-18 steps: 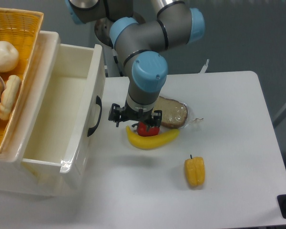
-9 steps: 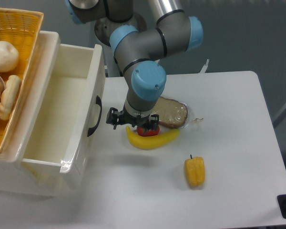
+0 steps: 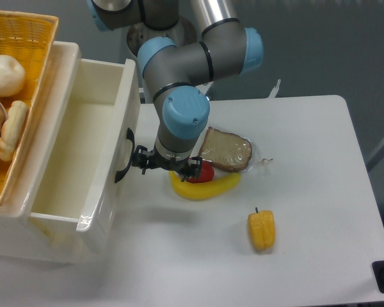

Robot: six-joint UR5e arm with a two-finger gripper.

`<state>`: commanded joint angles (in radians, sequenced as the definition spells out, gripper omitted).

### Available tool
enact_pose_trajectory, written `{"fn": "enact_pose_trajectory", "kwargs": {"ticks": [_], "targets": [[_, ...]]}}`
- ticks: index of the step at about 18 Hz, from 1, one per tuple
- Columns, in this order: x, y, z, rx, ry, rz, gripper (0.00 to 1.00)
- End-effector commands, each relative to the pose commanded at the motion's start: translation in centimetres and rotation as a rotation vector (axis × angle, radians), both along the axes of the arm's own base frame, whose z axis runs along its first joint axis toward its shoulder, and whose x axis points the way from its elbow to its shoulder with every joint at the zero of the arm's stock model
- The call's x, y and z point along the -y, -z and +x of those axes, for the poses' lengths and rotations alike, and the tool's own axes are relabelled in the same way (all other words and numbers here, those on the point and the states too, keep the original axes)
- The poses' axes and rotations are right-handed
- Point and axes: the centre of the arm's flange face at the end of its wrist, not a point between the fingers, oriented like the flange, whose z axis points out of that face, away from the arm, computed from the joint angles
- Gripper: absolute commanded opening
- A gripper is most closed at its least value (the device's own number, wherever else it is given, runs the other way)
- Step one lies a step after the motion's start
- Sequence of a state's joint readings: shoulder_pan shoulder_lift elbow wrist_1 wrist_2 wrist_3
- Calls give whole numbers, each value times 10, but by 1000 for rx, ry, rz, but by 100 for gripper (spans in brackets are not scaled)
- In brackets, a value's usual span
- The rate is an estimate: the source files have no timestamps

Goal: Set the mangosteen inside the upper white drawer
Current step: 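Sweep the gripper sideways against the open white drawer, pushing it shut, then move the gripper back up over the red pepper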

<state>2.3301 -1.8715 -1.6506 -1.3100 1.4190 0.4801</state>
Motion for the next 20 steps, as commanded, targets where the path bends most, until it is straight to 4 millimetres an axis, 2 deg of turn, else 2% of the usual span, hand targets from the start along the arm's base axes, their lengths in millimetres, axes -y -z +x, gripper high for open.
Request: {"fn": "enact_pose_trajectory", "kwargs": {"ticks": [9, 20], "targets": [[-20, -9, 38, -16, 73, 8, 100], [-30, -11, 60, -23, 116, 11, 100]]}}
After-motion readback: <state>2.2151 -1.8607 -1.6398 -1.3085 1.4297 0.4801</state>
